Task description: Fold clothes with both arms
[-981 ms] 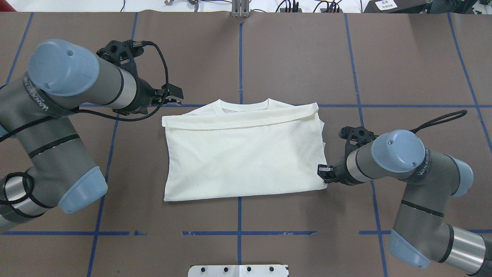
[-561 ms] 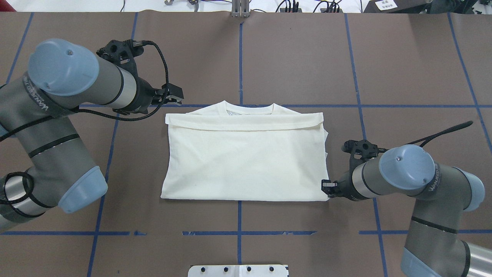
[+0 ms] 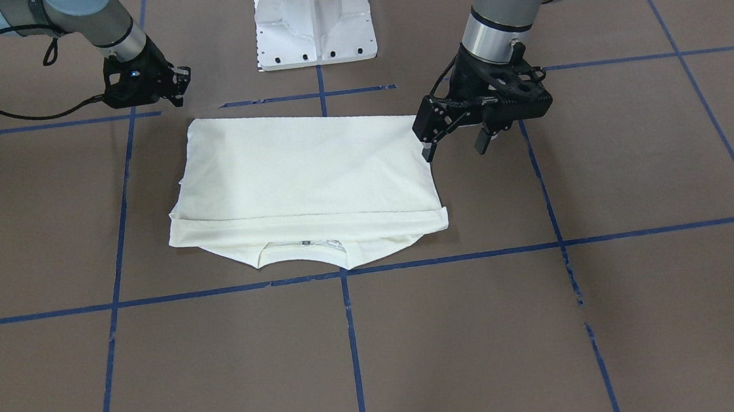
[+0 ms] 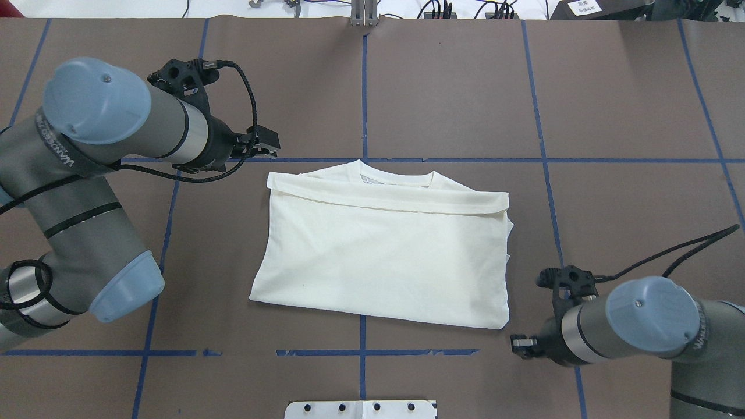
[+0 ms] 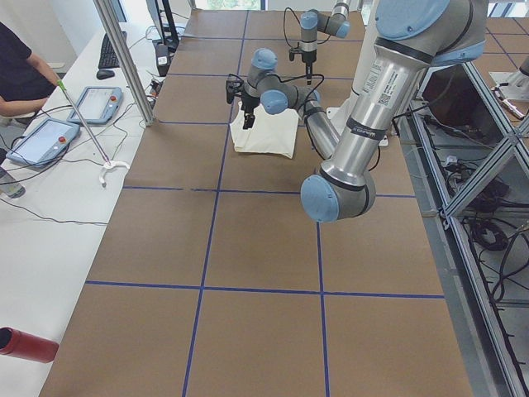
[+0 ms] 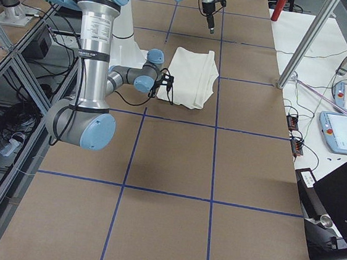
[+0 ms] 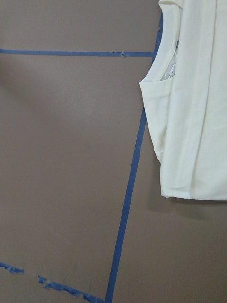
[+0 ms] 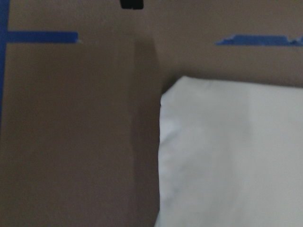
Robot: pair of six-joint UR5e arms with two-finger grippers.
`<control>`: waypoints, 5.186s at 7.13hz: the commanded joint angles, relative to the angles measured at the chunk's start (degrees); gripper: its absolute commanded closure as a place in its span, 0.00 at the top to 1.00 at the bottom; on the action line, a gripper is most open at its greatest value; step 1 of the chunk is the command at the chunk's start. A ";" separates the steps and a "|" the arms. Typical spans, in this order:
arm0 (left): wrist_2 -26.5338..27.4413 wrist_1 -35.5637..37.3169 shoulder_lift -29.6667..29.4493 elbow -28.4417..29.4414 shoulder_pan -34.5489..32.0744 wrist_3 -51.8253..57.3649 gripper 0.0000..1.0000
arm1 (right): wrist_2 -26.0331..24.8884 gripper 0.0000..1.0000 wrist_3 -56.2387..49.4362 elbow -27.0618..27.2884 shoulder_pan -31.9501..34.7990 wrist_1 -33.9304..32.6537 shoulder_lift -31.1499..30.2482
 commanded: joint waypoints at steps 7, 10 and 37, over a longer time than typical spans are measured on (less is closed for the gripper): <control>0.09 -0.09 0.33 -0.09 0.19 0.06 1.00 | -0.01 0.99 6.17 2.89 0.50 0.00 3.42; 0.26 0.00 -0.11 -0.53 0.19 -0.03 1.00 | -0.53 1.00 5.81 1.11 4.66 0.00 6.78; 0.00 0.00 0.68 -2.20 5.60 -8.33 1.00 | -5.11 1.00 20.41 9.18 -4.27 0.96 0.27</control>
